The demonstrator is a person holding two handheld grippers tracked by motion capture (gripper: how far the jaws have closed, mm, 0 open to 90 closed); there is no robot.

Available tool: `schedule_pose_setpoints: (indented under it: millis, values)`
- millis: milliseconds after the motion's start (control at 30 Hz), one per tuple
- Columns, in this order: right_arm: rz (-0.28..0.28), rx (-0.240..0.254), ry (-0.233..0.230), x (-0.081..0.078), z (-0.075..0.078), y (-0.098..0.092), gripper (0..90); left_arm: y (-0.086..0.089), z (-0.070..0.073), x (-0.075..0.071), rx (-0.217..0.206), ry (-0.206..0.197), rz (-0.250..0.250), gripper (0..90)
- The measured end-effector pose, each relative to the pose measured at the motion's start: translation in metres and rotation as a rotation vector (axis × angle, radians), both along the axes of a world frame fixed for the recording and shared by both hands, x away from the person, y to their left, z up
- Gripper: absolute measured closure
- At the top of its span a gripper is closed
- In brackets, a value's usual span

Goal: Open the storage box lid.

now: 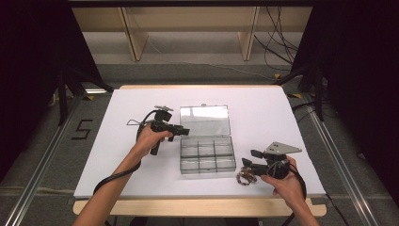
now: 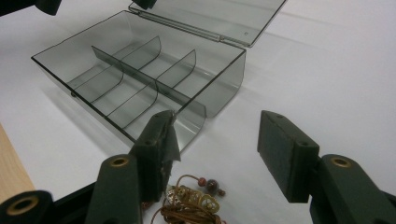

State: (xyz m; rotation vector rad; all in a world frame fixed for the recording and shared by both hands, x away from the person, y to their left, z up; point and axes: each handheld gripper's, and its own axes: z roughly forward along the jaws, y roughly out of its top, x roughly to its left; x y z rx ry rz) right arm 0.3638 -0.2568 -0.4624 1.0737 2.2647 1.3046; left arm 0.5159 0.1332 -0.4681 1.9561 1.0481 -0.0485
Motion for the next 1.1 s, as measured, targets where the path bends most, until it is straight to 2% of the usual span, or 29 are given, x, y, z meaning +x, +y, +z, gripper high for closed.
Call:
schedule_pose_setpoints:
  millis: [133, 267, 300, 700, 767, 900, 967, 1033, 1067, 1100]
  values:
    - [0.002, 0.005, 0.009, -0.0002, -0.0006, 0.0010, 47.1, 0.0023, -0.0028, 0.0010, -0.025, 0.026, 0.010, 54.1]
    - [0.005, -0.002, 0.001, -0.0001, -0.0004, 0.0012, 47.1, 0.0049, -0.0039, 0.0018, -0.014, 0.038, 0.008, 53.9]
    - [0.005, -0.002, 0.001, 0.0000, -0.0004, 0.0012, 47.1, 0.0046, -0.0048, 0.0021, -0.040, 0.056, 0.015, 54.0]
    - [0.014, -0.004, 0.004, 0.0003, -0.0011, 0.0015, 47.1, 0.0036, -0.0048, 0.0010, -0.021, 0.072, 0.053, 51.8]
    - [0.017, 0.000, 0.011, 0.0002, -0.0009, 0.0017, 47.1, 0.0039, -0.0053, 0.0016, -0.033, 0.085, 0.045, 51.6]
    - [0.012, 0.004, 0.006, 0.0001, -0.0010, 0.0016, 47.1, 0.0027, -0.0056, 0.0006, -0.028, 0.102, 0.075, 50.5]
    - [0.012, 0.006, 0.007, 0.0002, -0.0010, 0.0015, 47.1, 0.0038, -0.0061, 0.0015, -0.037, 0.118, 0.065, 50.4]
    - [0.011, 0.006, 0.006, 0.0002, -0.0010, 0.0015, 47.1, 0.0041, -0.0061, 0.0015, -0.033, 0.120, 0.068, 49.4]
    - [0.010, 0.005, 0.006, 0.0001, -0.0010, 0.0014, 47.1, 0.0039, -0.0052, 0.0000, -0.008, 0.105, 0.096, 49.4]
    - [0.006, -0.002, 0.005, -0.0004, -0.0005, 0.0012, 47.1, 0.0047, -0.0044, -0.0004, 0.006, 0.094, 0.089, 53.1]
